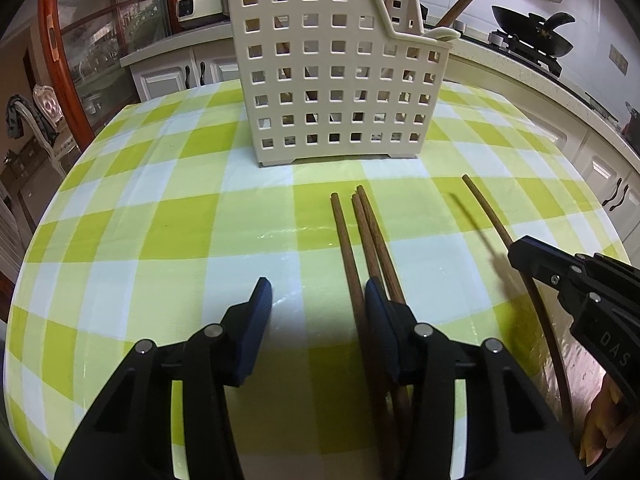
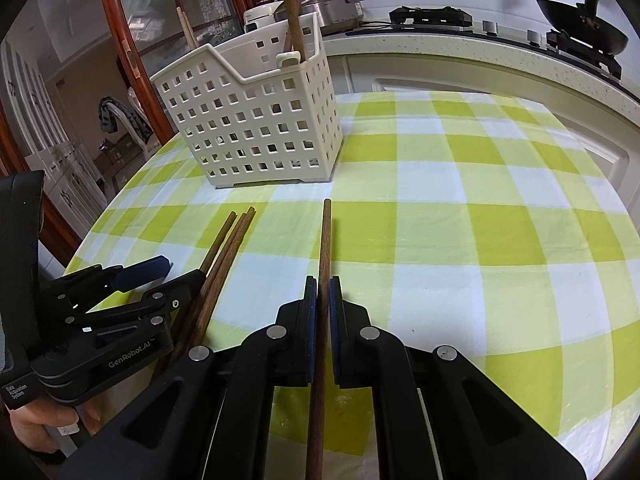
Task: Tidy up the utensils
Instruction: 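Close the right gripper on a brown chopstick while the left gripper grasps another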
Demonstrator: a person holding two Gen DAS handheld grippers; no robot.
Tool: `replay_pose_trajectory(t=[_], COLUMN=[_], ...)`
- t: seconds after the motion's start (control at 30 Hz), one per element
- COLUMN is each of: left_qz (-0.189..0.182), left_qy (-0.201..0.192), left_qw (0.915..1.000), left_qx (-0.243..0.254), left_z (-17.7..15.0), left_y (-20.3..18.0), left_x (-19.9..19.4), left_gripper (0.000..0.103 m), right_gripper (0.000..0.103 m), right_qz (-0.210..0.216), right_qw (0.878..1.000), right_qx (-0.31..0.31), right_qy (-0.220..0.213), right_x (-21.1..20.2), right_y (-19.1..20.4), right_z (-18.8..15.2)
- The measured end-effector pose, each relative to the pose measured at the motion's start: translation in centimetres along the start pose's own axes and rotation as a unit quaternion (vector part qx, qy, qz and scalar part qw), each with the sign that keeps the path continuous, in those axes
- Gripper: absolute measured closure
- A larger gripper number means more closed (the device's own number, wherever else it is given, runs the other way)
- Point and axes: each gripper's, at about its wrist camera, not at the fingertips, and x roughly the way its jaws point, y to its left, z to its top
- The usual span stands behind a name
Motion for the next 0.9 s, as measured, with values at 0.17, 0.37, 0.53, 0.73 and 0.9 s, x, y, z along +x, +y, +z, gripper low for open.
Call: replay_pose_trajectory(t=[0.17,0.37,0.53,0.73,0.9], left_qz=[0.004,0.003,0.0,-0.006,-0.01], left_qy=[-0.002,-0.004,-0.002,-0.002,-0.001], left_qw=[1.0,1.0,0.9999,0.9998,0.9996], left_qx=[0.001,0.008,0.016,0.021,0.025], left_z=[-0.1,-0.2,-0.2,-0.3,-0.3], left_y=[-0.1,-0.4,-0.9,-1.1,-1.2], left_x=[-0.1,-0.2,-0.3,-0.3,-0.3], left_gripper=[0.056,0.063,0.073,0.082,0.092], right_gripper=[0.096,0.096,0.096,0.096,0.096], right_qz=[0.0,0.0,0.0,0.0,-0.001], right_qw=[1.0,1.0,1.0,1.0,1.0], right_qx=[0.001,0.003,0.003,0.005,0.007], right_qy=[0.0,0.0,0.0,0.001,0.005], right_x=[0.0,-0.1,-0.1,-0.2,0.0], right_y=[-0.1,-0.2,-0.2,-0.3,-0.4], right_z=[0.0,-0.1,-0.1,-0.2,-0.2])
